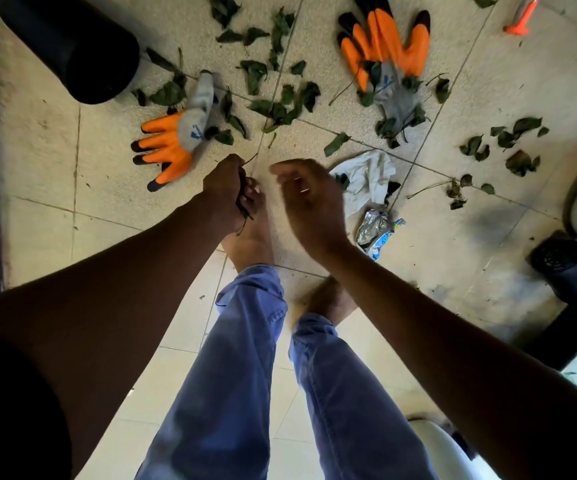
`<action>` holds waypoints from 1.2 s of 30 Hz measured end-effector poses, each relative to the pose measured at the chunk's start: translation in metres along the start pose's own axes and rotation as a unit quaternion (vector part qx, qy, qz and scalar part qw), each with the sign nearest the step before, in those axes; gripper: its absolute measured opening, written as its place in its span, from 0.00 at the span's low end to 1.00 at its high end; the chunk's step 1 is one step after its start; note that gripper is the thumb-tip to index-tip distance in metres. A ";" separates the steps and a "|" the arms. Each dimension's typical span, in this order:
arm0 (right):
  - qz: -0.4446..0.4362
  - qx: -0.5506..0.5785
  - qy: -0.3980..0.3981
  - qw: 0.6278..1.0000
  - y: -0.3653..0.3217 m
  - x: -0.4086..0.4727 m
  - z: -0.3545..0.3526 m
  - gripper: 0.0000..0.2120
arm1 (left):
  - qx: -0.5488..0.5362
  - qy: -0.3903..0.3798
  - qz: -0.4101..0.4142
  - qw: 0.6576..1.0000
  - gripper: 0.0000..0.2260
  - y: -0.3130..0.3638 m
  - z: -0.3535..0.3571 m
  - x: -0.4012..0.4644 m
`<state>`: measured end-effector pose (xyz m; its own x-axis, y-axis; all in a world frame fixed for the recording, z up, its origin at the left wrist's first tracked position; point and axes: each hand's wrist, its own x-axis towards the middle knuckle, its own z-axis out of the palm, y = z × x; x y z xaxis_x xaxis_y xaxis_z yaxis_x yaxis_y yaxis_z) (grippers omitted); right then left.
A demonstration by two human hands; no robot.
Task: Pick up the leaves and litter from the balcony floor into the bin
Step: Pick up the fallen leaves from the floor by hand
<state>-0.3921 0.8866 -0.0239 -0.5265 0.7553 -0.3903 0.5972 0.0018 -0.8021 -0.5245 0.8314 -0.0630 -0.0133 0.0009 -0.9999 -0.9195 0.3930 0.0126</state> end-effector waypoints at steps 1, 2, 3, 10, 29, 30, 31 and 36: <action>0.006 -0.054 0.045 0.998 0.014 0.008 -0.007 0.13 | 0.001 0.005 -0.003 1.000 0.16 0.000 -0.001 0.005; 0.014 -0.135 0.063 0.989 0.032 0.015 -0.015 0.14 | 0.009 0.009 -0.001 1.000 0.14 0.000 -0.004 0.009; 0.031 -0.234 0.053 0.970 0.048 0.021 -0.022 0.17 | 0.025 0.007 -0.004 1.000 0.14 -0.001 -0.008 0.012; 0.055 -0.416 -0.138 0.897 0.117 0.034 -0.045 0.12 | 0.058 -0.046 -0.031 0.997 0.18 -0.011 -0.010 0.004; 0.011 -0.404 -0.120 0.907 0.111 0.032 -0.045 0.08 | 0.065 -0.080 -0.040 0.994 0.11 -0.027 -0.017 0.013; -0.010 -0.392 -0.122 0.912 0.109 0.032 -0.042 0.07 | 0.062 -0.081 -0.040 0.994 0.11 -0.028 -0.017 0.013; -0.024 -0.380 -0.127 0.916 0.109 0.033 -0.038 0.07 | 0.060 -0.084 -0.040 0.994 0.11 -0.028 -0.017 0.013; -0.018 -0.388 -0.131 0.912 0.112 0.036 -0.020 0.02 | 0.059 -0.088 -0.038 0.994 0.15 -0.022 -0.016 0.003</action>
<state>-0.3313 0.9270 -0.1188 -0.6193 0.5640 -0.5463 0.7722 0.5632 -0.2940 -0.5109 0.8086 -0.0658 0.1329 0.1247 -0.9833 -0.8625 0.5032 -0.0527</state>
